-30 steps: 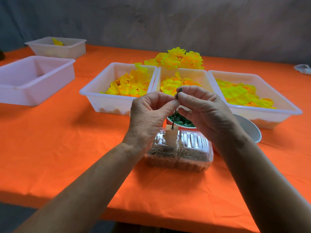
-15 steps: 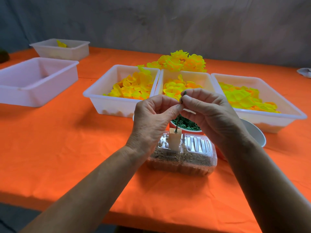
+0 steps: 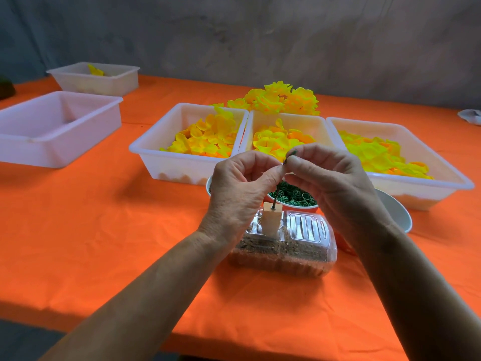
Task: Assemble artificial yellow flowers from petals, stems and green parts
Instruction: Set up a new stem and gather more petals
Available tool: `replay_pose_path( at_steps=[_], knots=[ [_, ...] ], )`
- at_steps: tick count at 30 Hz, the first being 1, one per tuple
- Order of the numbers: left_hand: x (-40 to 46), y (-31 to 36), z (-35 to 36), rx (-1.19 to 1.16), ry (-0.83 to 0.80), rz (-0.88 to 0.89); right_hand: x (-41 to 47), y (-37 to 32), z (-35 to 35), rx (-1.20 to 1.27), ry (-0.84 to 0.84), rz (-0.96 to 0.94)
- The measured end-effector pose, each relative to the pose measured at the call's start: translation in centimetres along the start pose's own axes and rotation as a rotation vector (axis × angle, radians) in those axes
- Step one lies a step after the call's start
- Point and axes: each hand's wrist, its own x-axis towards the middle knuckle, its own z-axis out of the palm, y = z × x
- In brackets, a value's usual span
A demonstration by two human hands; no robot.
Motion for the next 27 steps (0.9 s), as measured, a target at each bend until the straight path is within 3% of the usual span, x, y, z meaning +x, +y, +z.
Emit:
replay_pose_path(
  at_steps=[4, 7, 10, 13, 15, 20, 27],
  knots=[
    [0.2, 0.0, -0.1, -0.011, 0.005, 0.004, 0.5, -0.1, 0.2, 0.189, -0.024, 0.212],
    [0.2, -0.1, -0.3, -0.032, -0.005, 0.003, 0.7, -0.3, 0.3, 0.14, -0.046, 0.245],
    [0.2, -0.1, -0.3, -0.029, -0.009, 0.003, 0.7, -1.1, 0.4, -0.065, -0.04, 0.117],
    [0.3, 0.0, -0.2, -0.039, 0.0, -0.012, 0.8, -2.0, 0.2, -0.537, -0.079, -0.174],
    [0.3, -0.1, -0.2, -0.034, 0.003, -0.023, 0.8, -1.9, 0.2, -0.721, -0.077, -0.265],
    [-0.4, -1.1, -0.2, 0.011, 0.016, -0.05, -0.4, -0.3, 0.3, -0.624, -0.035, -0.172],
    [-0.2, -1.1, -1.0, 0.019, 0.001, -0.042, -1.2, 1.0, 0.4, -0.674, -0.037, -0.147]
  ],
)
